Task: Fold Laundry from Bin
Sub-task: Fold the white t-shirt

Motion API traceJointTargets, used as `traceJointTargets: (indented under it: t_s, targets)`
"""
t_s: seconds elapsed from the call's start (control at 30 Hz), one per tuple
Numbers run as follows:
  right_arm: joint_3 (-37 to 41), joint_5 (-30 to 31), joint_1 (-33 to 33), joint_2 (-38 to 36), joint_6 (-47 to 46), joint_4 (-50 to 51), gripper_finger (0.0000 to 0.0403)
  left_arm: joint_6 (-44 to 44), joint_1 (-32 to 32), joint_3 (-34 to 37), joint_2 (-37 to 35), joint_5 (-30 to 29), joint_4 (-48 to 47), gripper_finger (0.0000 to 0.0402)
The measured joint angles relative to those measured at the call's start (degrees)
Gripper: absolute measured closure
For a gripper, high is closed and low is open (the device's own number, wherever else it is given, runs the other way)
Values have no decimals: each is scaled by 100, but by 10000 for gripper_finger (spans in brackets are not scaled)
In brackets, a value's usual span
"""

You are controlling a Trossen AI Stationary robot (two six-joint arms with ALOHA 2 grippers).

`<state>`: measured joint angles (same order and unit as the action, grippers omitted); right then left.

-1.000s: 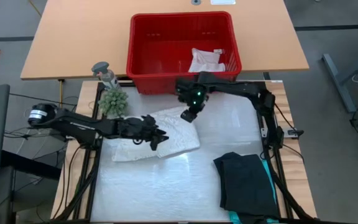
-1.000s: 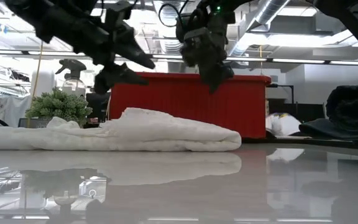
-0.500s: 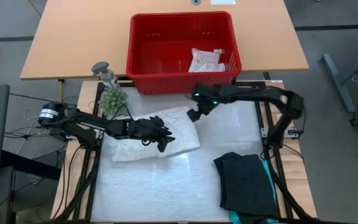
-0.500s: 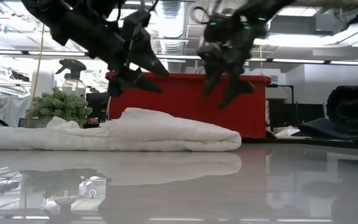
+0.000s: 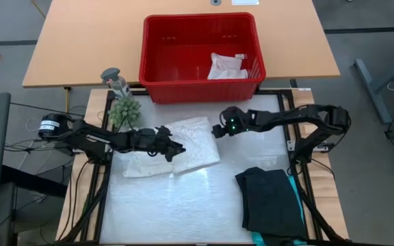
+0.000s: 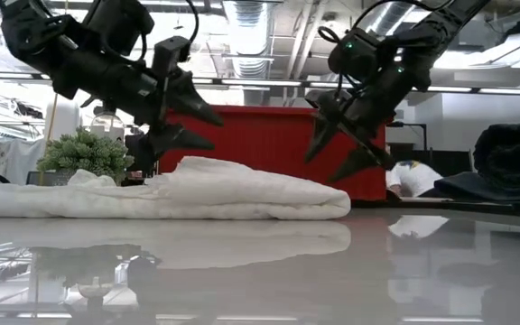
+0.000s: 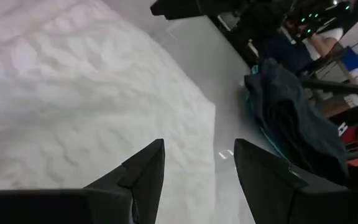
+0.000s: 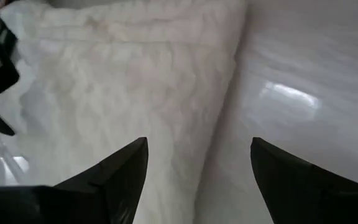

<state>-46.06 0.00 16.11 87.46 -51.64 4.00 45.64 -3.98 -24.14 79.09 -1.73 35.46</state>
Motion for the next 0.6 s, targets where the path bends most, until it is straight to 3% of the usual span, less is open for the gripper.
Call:
traceJointTargets:
  t_s: [0.17, 0.4, 0.6]
  targets:
    - [-18, -347, 1, 516, -18, -591, 97, -35, -94, -166, 279, -505, -456, 219]
    - [-223, -574, -27, 1361, -87, -1096, 97, -45, -307, -170, 857, -503, -744, 219]
    - [-366, -876, -44, 1658, 55, -1155, 103, -37, -475, -197, 1600, -342, -630, 219]
